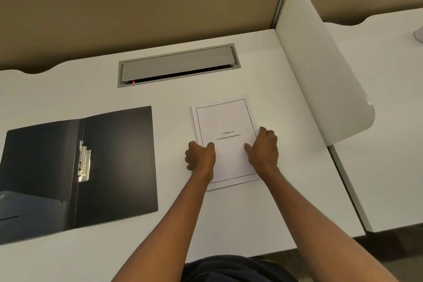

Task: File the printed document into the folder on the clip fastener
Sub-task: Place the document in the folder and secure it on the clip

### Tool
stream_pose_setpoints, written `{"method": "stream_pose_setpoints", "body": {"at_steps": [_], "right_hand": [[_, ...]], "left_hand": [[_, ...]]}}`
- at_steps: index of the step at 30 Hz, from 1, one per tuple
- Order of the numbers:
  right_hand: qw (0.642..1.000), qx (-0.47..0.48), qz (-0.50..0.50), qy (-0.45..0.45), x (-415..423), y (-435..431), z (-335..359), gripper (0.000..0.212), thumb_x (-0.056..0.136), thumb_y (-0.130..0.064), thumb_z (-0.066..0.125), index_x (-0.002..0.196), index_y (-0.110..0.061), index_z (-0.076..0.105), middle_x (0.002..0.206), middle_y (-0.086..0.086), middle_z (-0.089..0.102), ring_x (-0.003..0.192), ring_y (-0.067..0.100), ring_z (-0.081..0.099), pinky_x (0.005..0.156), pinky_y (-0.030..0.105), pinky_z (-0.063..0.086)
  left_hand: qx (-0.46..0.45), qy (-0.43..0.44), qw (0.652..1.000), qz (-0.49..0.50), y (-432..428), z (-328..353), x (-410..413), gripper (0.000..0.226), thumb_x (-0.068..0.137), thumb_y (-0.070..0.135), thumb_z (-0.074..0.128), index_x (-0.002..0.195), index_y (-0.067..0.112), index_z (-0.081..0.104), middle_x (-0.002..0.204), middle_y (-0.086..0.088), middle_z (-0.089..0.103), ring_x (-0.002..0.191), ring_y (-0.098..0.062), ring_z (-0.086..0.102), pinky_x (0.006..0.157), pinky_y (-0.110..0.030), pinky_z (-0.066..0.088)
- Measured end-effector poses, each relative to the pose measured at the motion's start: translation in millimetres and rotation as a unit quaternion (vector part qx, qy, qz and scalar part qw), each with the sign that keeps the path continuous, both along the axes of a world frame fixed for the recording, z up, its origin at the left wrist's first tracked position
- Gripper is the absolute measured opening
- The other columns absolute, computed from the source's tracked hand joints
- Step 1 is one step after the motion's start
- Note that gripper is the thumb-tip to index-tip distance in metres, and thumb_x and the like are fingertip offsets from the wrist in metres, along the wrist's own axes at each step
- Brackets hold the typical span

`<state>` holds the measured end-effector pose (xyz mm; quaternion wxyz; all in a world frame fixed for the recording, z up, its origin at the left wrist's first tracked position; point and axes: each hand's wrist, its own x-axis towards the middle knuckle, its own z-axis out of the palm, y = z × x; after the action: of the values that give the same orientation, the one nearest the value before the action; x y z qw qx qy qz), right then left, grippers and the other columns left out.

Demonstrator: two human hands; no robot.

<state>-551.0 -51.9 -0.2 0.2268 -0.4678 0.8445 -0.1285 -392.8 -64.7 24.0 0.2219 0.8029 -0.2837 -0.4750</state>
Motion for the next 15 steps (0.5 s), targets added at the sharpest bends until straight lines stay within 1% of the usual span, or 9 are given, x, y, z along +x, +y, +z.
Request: {"method": "stream_pose_setpoints", "body": {"at_steps": [3,4,5,6,7,8,10,12,15], "right_hand": [[1.000,0.000,-0.003,0.007,-0.8,0.8,0.3,0.059,0.087,-0.025,0.076,0.133,-0.004,0.045,0.130,0.016,0.051,0.124,0.033,0.048,0.092,0.039,0.049],[1.000,0.000,-0.004,0.007,-0.8,1.0,0.4,0.060,0.087,-0.025,0.076,0.133,-0.004,0.045,0.130,0.016,0.050,0.124,0.032,0.048,0.092,0.039,0.049],[1.000,0.000,-0.006,0.007,-0.9,1.2,0.4,0.060,0.087,-0.025,0.076,0.134,-0.005,0.044,0.130,0.016,0.050,0.124,0.032,0.048,0.092,0.039,0.049],[1.000,0.000,-0.007,0.007,-0.7,1.2,0.7,0.060,0.087,-0.025,0.076,0.134,-0.005,0.044,0.131,0.016,0.050,0.124,0.032,0.048,0.092,0.039,0.049],[1.000,-0.001,-0.008,0.005,-0.8,1.4,0.7,0.060,0.087,-0.024,0.076,0.134,-0.004,0.044,0.131,0.016,0.050,0.124,0.032,0.048,0.092,0.039,0.049],[1.000,-0.001,-0.008,0.004,-0.8,1.5,0.9,0.060,0.087,-0.024,0.076,0.134,-0.004,0.044,0.131,0.016,0.049,0.124,0.032,0.048,0.093,0.039,0.049],[1.000,-0.001,-0.009,0.002,-0.7,1.8,1.4,0.060,0.087,-0.024,0.076,0.134,-0.004,0.044,0.132,0.016,0.049,0.125,0.032,0.048,0.093,0.039,0.048],[1.000,-0.001,-0.010,0.002,-0.4,2.0,2.6,0.059,0.088,-0.024,0.075,0.133,-0.004,0.044,0.132,0.016,0.049,0.125,0.032,0.048,0.093,0.039,0.049],[1.000,0.002,-0.012,0.000,0.3,2.8,4.2,0.058,0.088,-0.023,0.075,0.133,-0.004,0.045,0.132,0.016,0.049,0.125,0.032,0.047,0.093,0.039,0.049]], "left_hand": [[0.014,0.010,1.000,0.017,-7.5,-4.6,4.1,0.054,0.089,0.024,0.059,0.133,-0.007,0.053,0.139,-0.022,0.054,0.129,-0.043,0.048,0.106,-0.055,0.045],[0.010,0.018,1.000,0.022,-8.7,-4.9,5.1,0.045,0.089,0.023,0.058,0.122,-0.009,0.058,0.128,-0.022,0.056,0.119,-0.042,0.052,0.098,-0.051,0.050],[0.000,0.033,0.999,0.029,-9.8,-6.0,6.2,0.029,0.091,0.021,0.056,0.101,-0.006,0.061,0.112,-0.017,0.055,0.101,-0.038,0.053,0.082,-0.043,0.052],[-0.017,0.043,0.998,0.035,-10.3,-7.5,7.0,0.019,0.093,0.019,0.055,0.081,0.004,0.055,0.095,-0.011,0.051,0.082,-0.031,0.047,0.066,-0.033,0.045],[-0.036,0.053,0.997,0.041,-11.3,-10.2,8.0,0.025,0.095,0.017,0.053,0.072,0.013,0.045,0.083,-0.004,0.046,0.071,-0.025,0.040,0.059,-0.028,0.034],[-0.048,0.055,0.996,0.047,-11.9,-10.6,9.9,0.029,0.097,0.015,0.052,0.070,0.017,0.042,0.075,0.000,0.044,0.067,-0.022,0.037,0.056,-0.026,0.030],[-0.062,0.051,0.995,0.053,-12.9,-11.0,13.6,0.024,0.099,0.012,0.054,0.075,0.017,0.054,0.071,0.002,0.051,0.065,-0.022,0.043,0.055,-0.025,0.034],[-0.074,0.058,0.994,0.056,-12.4,-12.3,17.1,0.019,0.097,0.007,0.057,0.082,0.016,0.066,0.074,0.000,0.059,0.065,-0.024,0.047,0.058,-0.024,0.040],[-0.078,0.093,0.989,0.083,-11.7,-17.5,24.7,0.023,0.092,-0.001,0.062,0.087,0.018,0.076,0.083,-0.005,0.068,0.070,-0.026,0.054,0.069,-0.034,0.052]]}}
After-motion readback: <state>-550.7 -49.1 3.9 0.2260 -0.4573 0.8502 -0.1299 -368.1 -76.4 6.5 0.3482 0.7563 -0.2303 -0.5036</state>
